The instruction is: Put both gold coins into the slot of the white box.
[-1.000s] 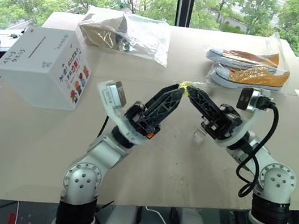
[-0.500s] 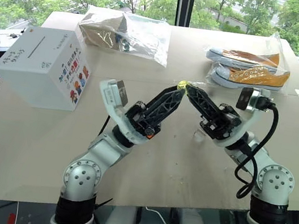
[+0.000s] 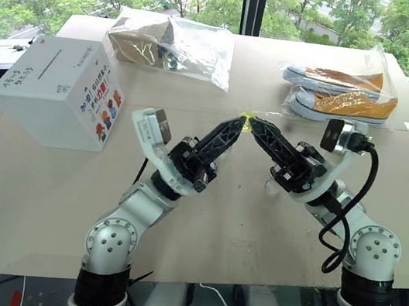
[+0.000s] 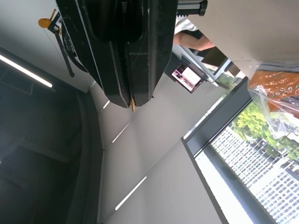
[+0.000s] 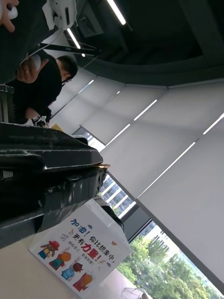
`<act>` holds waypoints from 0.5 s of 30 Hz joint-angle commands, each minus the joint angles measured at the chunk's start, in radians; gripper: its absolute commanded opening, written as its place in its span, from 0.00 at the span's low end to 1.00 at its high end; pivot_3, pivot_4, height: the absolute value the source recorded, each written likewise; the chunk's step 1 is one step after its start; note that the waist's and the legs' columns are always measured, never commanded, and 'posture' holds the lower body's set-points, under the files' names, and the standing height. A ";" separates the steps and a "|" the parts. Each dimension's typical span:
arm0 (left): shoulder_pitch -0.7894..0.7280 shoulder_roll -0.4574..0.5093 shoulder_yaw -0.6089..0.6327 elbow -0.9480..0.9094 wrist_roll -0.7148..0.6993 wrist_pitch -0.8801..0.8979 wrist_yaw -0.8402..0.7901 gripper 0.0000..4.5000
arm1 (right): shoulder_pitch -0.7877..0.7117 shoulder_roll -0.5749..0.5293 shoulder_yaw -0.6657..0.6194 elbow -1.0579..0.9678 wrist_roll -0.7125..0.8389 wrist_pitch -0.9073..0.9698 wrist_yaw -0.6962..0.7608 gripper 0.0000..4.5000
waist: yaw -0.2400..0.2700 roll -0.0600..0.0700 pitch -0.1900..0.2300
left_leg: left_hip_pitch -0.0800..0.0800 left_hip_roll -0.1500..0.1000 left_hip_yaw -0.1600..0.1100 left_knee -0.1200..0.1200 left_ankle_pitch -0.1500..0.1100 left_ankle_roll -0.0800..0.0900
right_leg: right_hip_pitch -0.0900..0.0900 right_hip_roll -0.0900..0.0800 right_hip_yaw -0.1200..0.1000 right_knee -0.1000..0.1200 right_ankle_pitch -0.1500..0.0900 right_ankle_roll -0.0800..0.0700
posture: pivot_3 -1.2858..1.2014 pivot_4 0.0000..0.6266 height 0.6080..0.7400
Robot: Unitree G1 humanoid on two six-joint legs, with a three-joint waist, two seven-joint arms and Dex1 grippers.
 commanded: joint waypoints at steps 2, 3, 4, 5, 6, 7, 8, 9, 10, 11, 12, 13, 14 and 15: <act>-0.006 0.038 0.036 -0.018 0.050 -0.024 0.043 0.00 | -0.008 0.023 -0.025 -0.012 -0.073 -0.079 -0.036 0.51 | -0.001 0.000 0.000 | 0.000 0.000 0.000 0.000 0.000 0.000 | 0.000 0.000 0.000 0.000 0.000 0.000 | 0.52 0.24 1.00; -0.013 0.065 0.059 -0.014 0.068 -0.021 0.070 0.00 | -0.013 0.017 -0.035 -0.001 -0.102 -0.098 -0.033 0.62 | -0.001 0.000 0.000 | 0.000 0.000 0.000 0.000 0.000 0.000 | 0.000 0.001 0.000 0.000 0.000 0.000 | 0.52 0.24 1.00; -0.024 0.098 0.088 -0.015 0.082 -0.021 0.092 0.00 | -0.019 -0.001 -0.041 0.012 -0.141 -0.114 -0.012 0.74 | -0.001 0.000 0.000 | 0.000 0.000 0.000 0.000 0.000 0.000 | 0.000 0.001 0.000 0.000 -0.001 0.001 | 0.52 0.24 1.00; -0.035 0.129 0.118 -0.019 0.083 -0.020 0.116 0.00 | -0.025 -0.028 -0.040 0.022 -0.186 -0.129 0.023 0.83 | 0.000 0.000 0.000 | 0.000 0.000 0.000 0.000 0.000 0.000 | 0.000 0.002 0.000 0.000 -0.001 0.001 | 0.52 0.24 1.00; -0.055 0.182 0.166 -0.026 0.082 -0.016 0.144 0.00 | -0.042 -0.077 -0.027 0.035 -0.265 -0.162 0.085 0.83 | 0.000 0.000 0.000 | 0.000 0.001 0.000 0.000 0.000 0.000 | 0.000 0.002 0.000 0.000 -0.001 0.001 | 0.52 0.24 1.00; -0.069 0.217 0.198 -0.030 0.079 -0.012 0.163 0.00 | -0.055 -0.109 -0.016 0.044 -0.322 -0.186 0.129 0.83 | 0.001 0.000 0.001 | 0.000 0.001 0.000 0.000 0.000 0.000 | 0.000 0.002 0.000 0.000 -0.001 0.001 | 0.52 0.24 1.00; -0.094 0.275 0.243 -0.031 0.078 -0.003 0.186 0.00 | -0.081 -0.153 0.003 0.061 -0.396 -0.225 0.192 0.83 | 0.000 0.000 0.001 | 0.000 0.001 0.000 0.000 0.000 0.000 | 0.000 0.002 0.000 -0.001 -0.001 0.002 | 0.52 0.24 1.00; -0.116 0.328 0.279 -0.027 0.089 0.006 0.213 0.00 | -0.105 -0.190 0.018 0.079 -0.457 -0.262 0.248 0.83 | 0.000 0.000 0.001 | 0.000 0.001 0.000 0.000 0.000 0.000 | 0.000 0.002 0.000 -0.001 -0.001 0.002 | 0.52 0.24 1.00; -0.145 0.399 0.319 -0.011 0.121 0.020 0.244 0.00 | -0.139 -0.223 0.033 0.105 -0.514 -0.305 0.309 0.83 | -0.001 0.000 0.001 | 0.000 0.001 0.000 0.000 0.000 0.000 | 0.000 0.002 0.000 -0.001 -0.001 0.002 | 0.52 0.24 1.00; -0.165 0.450 0.345 0.001 0.142 0.029 0.268 0.00 | -0.162 -0.243 0.043 0.126 -0.555 -0.336 0.354 0.83 | -0.002 0.000 0.001 | 0.000 0.001 0.000 0.000 0.000 0.000 | -0.001 0.002 0.000 -0.002 -0.001 0.002 | 0.52 0.24 1.00; -0.196 0.516 0.377 0.025 0.150 0.059 0.307 0.00 | -0.192 -0.255 0.049 0.147 -0.583 -0.366 0.399 0.83 | -0.003 0.000 0.001 | 0.000 0.001 0.001 -0.001 0.000 0.000 | -0.001 0.002 0.000 -0.002 -0.001 0.002 | 0.52 0.24 1.00; -0.224 0.571 0.403 0.046 0.161 0.084 0.340 0.00 | -0.217 -0.260 0.054 0.164 -0.601 -0.386 0.436 0.83 | -0.003 0.000 0.001 | 0.000 0.001 0.001 -0.001 0.000 0.000 | -0.001 0.003 0.000 -0.002 -0.001 0.002 | 0.52 0.24 1.00; -0.244 0.615 0.422 0.066 0.171 0.106 0.364 0.00 | -0.235 -0.261 0.057 0.176 -0.612 -0.399 0.466 0.83 | -0.002 0.000 0.001 | 0.000 0.001 0.000 -0.002 0.000 0.000 | -0.001 0.003 0.000 -0.002 -0.001 0.002 | 0.52 0.24 1.00; -0.259 0.662 0.441 0.089 0.183 0.132 0.386 0.00 | -0.253 -0.266 0.068 0.188 -0.636 -0.424 0.507 0.83 | -0.002 0.000 0.001 | 0.000 0.001 0.000 -0.003 0.000 0.000 | -0.001 0.003 -0.001 -0.002 -0.001 0.002 | 0.52 0.24 1.00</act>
